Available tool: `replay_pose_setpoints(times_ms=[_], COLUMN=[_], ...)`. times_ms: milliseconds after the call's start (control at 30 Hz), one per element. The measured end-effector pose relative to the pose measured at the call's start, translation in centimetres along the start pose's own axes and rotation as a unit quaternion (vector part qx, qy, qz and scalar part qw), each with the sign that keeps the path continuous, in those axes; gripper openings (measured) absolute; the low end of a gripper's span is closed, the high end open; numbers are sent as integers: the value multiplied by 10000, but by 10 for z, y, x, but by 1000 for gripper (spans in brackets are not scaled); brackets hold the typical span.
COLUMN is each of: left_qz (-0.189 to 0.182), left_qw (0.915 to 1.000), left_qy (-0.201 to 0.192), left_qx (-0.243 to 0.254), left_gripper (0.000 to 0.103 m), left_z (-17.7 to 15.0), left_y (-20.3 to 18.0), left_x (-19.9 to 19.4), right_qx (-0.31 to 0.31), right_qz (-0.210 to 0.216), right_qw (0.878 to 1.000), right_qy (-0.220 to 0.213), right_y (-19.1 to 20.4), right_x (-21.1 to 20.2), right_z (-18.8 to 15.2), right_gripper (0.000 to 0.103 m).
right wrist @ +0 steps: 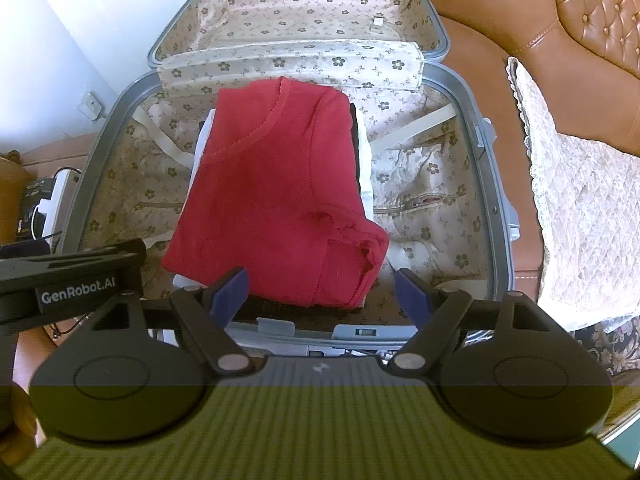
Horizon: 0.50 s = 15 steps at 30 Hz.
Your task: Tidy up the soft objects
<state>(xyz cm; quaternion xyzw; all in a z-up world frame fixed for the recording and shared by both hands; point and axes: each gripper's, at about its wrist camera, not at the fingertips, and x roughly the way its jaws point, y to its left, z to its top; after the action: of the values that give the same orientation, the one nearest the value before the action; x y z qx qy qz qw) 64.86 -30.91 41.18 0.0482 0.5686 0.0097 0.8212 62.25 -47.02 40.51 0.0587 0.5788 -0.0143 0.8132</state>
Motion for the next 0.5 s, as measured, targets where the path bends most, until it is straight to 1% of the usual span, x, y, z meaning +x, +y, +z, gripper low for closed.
replay_pose_setpoints(times_ms=[500], left_qz=[-52], left_qw=[10000], left_qy=[-5], left_qx=[-47], left_gripper=[101], left_z=[-10], left_y=[-2], left_x=[-4], right_qx=[-41], right_qz=[95], right_qw=[9999], right_qy=[-17], right_y=[-5], right_x=[-5], right_z=[-10], right_gripper=[88])
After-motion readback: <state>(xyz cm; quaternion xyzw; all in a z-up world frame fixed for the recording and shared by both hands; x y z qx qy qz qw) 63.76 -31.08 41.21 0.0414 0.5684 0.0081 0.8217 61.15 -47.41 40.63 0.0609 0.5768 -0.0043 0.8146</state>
